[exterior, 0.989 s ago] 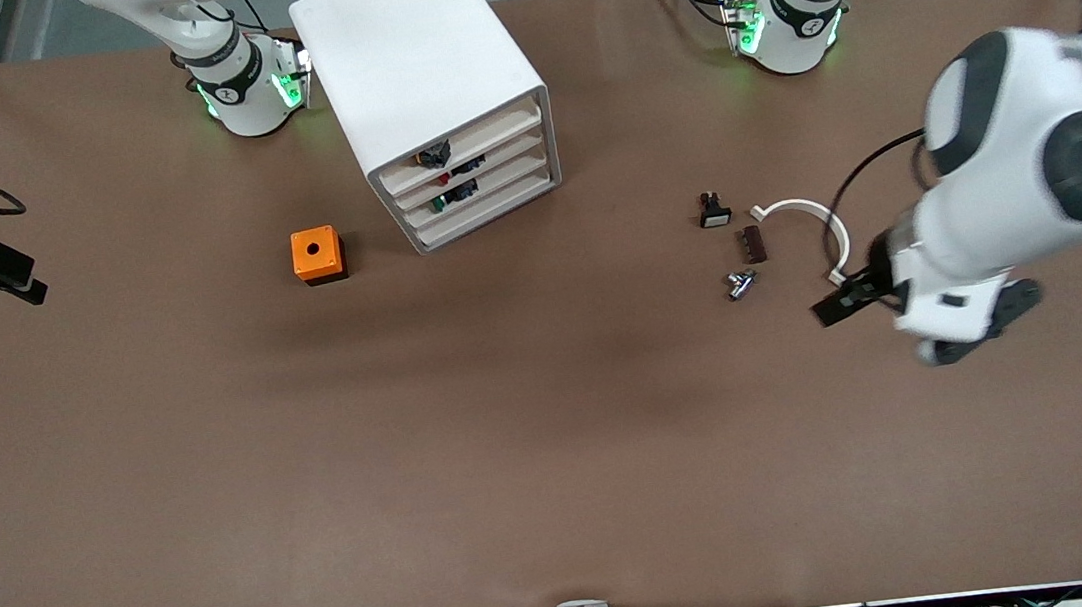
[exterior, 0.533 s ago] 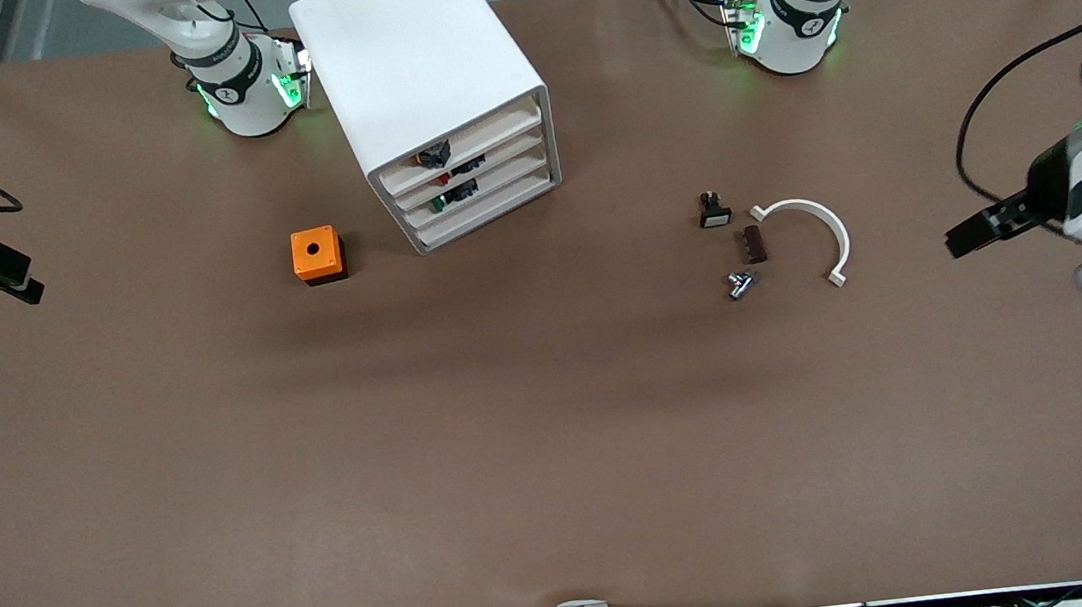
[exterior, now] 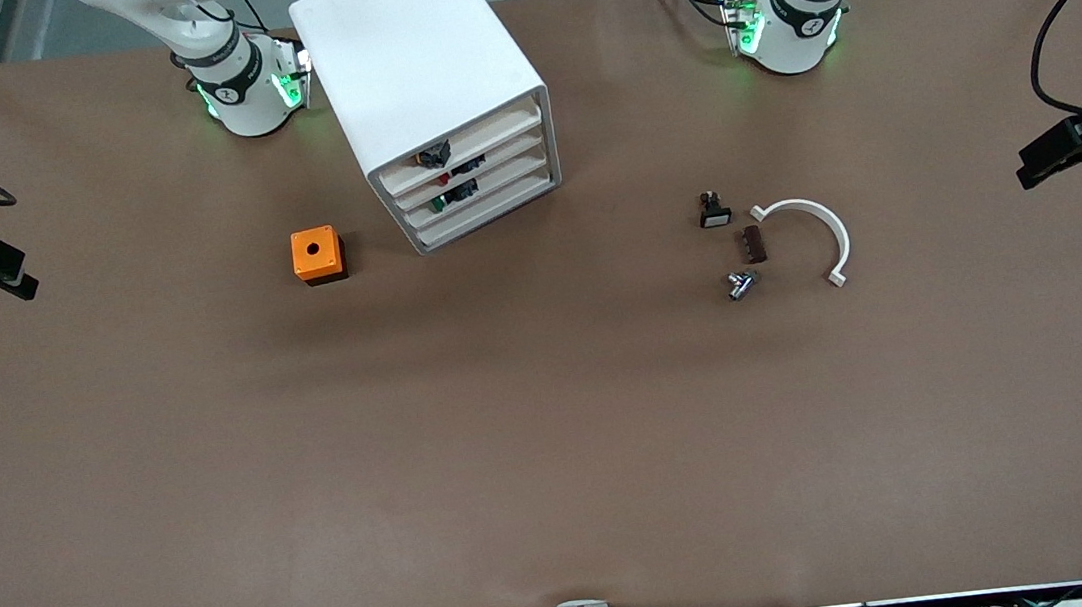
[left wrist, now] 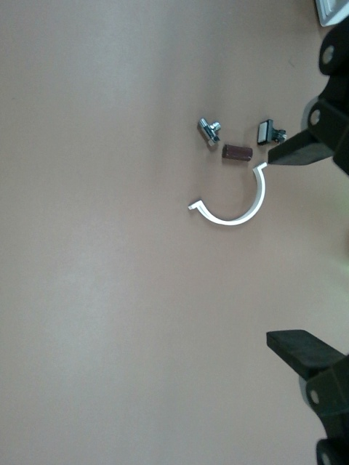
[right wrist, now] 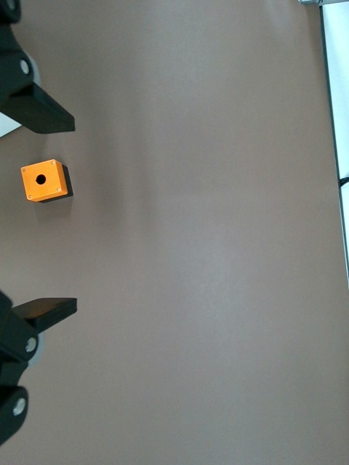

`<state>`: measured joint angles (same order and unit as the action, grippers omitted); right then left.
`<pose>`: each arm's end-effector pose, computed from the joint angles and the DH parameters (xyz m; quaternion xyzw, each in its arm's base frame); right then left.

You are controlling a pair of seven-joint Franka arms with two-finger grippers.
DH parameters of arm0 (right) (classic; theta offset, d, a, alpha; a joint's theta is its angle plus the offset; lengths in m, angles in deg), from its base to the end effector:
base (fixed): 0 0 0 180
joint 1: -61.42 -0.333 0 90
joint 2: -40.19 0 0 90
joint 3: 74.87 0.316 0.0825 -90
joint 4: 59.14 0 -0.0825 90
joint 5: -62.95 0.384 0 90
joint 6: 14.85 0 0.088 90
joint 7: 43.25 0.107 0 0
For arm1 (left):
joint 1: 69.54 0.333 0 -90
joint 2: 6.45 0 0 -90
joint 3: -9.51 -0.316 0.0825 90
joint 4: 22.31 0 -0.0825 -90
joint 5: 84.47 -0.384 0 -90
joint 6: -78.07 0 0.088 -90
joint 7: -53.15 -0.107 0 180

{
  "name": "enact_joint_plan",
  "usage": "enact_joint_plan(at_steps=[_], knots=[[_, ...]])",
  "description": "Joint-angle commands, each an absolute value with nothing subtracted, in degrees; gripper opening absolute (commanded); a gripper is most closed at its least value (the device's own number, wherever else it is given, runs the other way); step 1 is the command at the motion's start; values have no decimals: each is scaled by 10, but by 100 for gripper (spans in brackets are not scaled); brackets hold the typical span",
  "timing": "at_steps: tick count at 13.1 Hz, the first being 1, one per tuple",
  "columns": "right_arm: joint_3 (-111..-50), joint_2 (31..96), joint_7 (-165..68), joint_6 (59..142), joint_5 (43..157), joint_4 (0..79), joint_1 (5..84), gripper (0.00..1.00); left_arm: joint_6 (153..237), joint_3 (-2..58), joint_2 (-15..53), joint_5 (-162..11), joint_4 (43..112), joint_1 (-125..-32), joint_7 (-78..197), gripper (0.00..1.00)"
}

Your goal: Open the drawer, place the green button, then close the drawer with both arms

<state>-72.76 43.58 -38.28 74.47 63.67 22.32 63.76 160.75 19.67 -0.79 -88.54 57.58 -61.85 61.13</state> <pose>0.5721 -0.0017 0.6604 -0.9982 0.0451 -0.0387 0.0090 0.5718 -0.0105 0.6411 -0.9980 -0.0519 0.0218 0.0287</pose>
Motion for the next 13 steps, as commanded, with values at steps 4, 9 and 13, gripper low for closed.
enact_joint_plan(at_steps=[4,9,13], knots=[[-718,438,-384,732,624,211,647,100,1637,123,-117,-851,706,-674,572,100],[-719,438,-384,733,624,211,646,100,1636,128,-124,-853,712,-681,572,100],[-717,438,-382,732,625,211,647,100,1637,131,-105,-853,689,-689,571,100]])
